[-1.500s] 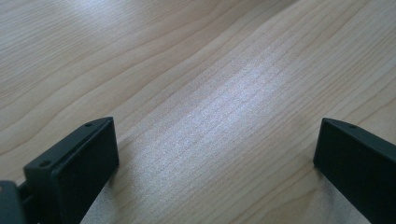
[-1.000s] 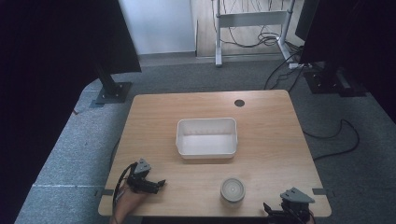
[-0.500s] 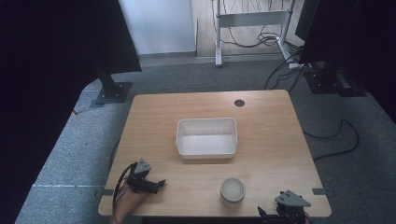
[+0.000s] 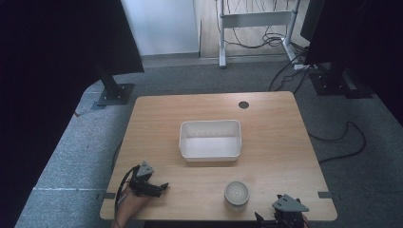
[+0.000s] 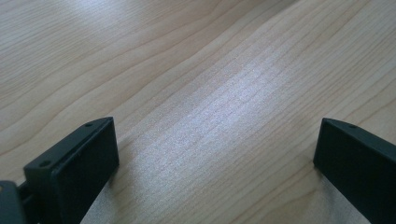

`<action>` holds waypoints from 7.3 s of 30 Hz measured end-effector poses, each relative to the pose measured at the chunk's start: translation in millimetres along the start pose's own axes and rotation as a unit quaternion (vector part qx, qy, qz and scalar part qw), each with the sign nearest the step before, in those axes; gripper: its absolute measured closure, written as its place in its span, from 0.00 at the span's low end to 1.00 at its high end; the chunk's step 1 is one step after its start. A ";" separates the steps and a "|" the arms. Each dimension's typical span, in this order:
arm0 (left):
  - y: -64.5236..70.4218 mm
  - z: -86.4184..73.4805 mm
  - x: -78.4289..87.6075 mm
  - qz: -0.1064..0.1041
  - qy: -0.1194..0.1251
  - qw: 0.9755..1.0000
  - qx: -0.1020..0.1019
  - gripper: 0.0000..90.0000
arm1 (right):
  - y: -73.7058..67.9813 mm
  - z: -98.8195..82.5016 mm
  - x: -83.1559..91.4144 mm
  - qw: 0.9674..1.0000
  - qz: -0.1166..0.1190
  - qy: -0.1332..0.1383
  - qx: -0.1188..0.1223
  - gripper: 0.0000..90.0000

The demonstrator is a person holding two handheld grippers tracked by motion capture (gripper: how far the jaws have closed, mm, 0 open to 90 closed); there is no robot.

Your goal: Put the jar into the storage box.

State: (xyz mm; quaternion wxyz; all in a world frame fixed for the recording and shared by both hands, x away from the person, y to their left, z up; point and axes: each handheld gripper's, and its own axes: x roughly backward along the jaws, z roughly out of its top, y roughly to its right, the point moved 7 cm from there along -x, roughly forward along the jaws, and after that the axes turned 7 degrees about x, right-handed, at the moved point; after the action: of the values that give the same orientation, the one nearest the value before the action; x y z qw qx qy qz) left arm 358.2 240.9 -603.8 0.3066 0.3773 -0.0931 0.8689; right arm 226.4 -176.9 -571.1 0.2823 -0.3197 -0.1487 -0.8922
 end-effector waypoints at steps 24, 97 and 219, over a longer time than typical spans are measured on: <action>0.0 0.1 -0.1 0.000 0.000 1.000 0.000 0.00 | -32.8 21.6 -15.0 0.998 0.044 0.019 0.041 0.00; -0.4 1.2 -1.1 0.001 0.000 1.000 0.002 0.00 | -42.0 59.1 -63.4 0.998 0.036 0.007 0.044 0.10; -0.7 1.6 -1.5 -0.001 0.000 1.000 0.000 0.00 | -4.2 216.1 -170.1 0.998 0.008 0.062 0.011 0.10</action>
State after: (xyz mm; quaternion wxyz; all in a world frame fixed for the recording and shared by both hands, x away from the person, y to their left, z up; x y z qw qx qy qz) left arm 360.4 240.1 -603.8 0.3074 0.3772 -0.0930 0.8686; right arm 437.3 -7.6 -520.4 0.3012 -0.2618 -0.1381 -0.9065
